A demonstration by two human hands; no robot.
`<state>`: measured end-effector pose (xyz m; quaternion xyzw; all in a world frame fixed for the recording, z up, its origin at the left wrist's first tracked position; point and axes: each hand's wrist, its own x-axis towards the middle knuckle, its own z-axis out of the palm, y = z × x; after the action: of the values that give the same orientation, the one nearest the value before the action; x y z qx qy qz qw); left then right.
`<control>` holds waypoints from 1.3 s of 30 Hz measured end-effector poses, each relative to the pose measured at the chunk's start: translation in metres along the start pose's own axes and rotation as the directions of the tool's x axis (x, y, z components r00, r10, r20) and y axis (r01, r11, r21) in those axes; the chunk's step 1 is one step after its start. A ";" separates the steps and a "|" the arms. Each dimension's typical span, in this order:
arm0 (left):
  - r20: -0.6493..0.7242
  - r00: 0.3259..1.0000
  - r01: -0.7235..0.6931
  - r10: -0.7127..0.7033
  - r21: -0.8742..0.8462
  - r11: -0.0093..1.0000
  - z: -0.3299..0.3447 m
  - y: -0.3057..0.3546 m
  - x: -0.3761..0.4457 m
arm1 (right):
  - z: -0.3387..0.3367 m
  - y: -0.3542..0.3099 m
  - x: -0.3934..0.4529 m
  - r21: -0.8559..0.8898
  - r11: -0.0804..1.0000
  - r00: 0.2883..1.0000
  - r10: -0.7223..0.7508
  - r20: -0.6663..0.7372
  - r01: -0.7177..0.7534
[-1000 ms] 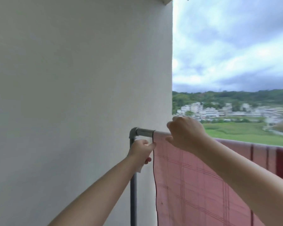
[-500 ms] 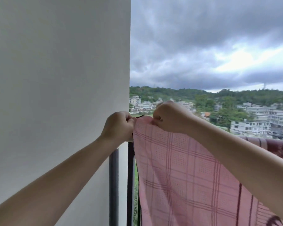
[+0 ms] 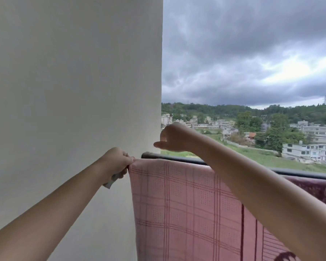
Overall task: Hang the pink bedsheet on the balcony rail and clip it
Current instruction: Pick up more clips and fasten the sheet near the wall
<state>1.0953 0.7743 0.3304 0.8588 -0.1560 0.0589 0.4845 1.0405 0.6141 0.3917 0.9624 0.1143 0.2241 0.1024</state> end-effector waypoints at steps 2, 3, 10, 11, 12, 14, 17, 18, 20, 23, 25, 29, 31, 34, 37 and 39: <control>-0.015 1.000 0.008 -0.009 -0.067 0.998 0.008 -0.008 -0.005 | -0.005 0.002 -0.026 -0.016 1.000 0.999 -0.026 0.043 0.027; -0.051 0.999 -0.011 0.006 -0.104 0.994 0.010 -0.009 -0.006 | -0.006 0.003 -0.039 -0.022 0.999 0.996 -0.044 0.079 0.046; -0.057 0.994 -0.113 0.099 -0.369 0.923 0.017 -0.033 -0.041 | 0.006 0.003 -0.076 -0.079 0.997 1.000 -0.016 0.015 0.017; -0.009 0.995 -0.099 0.103 -0.376 0.921 0.018 -0.038 -0.046 | 0.007 0.001 -0.078 -0.091 0.996 1.000 -0.005 -0.004 0.004; 0.046 0.994 -0.074 0.098 -0.381 0.922 0.021 -0.043 -0.051 | 0.007 -0.003 -0.080 -0.111 0.994 1.000 0.006 -0.023 -0.008; 0.145 0.986 -0.018 0.082 -0.397 0.918 0.026 -0.051 -0.056 | 0.011 -0.011 -0.083 -0.154 0.988 0.997 0.002 -0.076 -0.014; 0.194 0.979 0.026 0.061 -0.419 0.908 0.036 -0.054 -0.057 | 0.016 -0.018 -0.087 -0.160 0.987 0.992 0.012 -0.127 -0.033; 0.205 0.977 0.036 0.058 -0.428 0.903 0.040 -0.054 -0.057 | 0.015 -0.019 -0.088 -0.151 0.987 0.990 0.028 -0.136 -0.048; 0.215 0.975 0.050 0.055 -0.451 0.891 0.045 -0.060 -0.056 | 0.017 -0.021 -0.092 -0.154 0.985 0.979 0.048 -0.199 -0.080; 0.287 0.958 0.109 0.022 -0.432 0.895 0.052 -0.084 -0.059 | 0.033 -0.036 -0.107 -0.185 0.981 0.910 -0.017 -0.415 -0.066; 0.350 0.937 0.133 0.018 -0.403 0.905 0.058 -0.106 -0.065 | 0.059 -0.047 -0.119 -0.158 0.987 0.888 -0.046 -0.458 -0.030; 0.352 0.936 0.214 -0.024 -0.512 0.832 0.078 -0.149 -0.074 | 0.130 -0.069 -0.143 0.013 1.000 0.952 0.024 -0.306 -0.021; 0.319 0.946 0.227 -0.056 -0.530 0.817 0.087 -0.166 -0.075 | 0.160 -0.082 -0.152 0.126 0.987 0.963 0.125 -0.240 -0.097; 0.262 0.964 0.178 -0.052 -0.484 0.857 0.094 -0.174 -0.063 | 0.184 -0.102 -0.154 0.245 0.953 0.956 0.227 -0.186 -0.179; 0.283 0.958 0.082 0.055 -0.451 0.889 0.091 -0.158 -0.037 | 0.198 -0.107 -0.148 0.276 0.925 0.937 0.312 -0.155 -0.262; 0.398 0.904 0.047 0.158 -0.459 0.887 0.086 -0.143 -0.024 | 0.204 -0.106 -0.145 0.289 0.910 0.923 0.352 -0.157 -0.298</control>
<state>1.1144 0.7751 0.1629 0.7072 -0.2923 -0.1534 0.6252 0.9884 0.6471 0.1267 0.9445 -0.0098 0.3194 -0.0759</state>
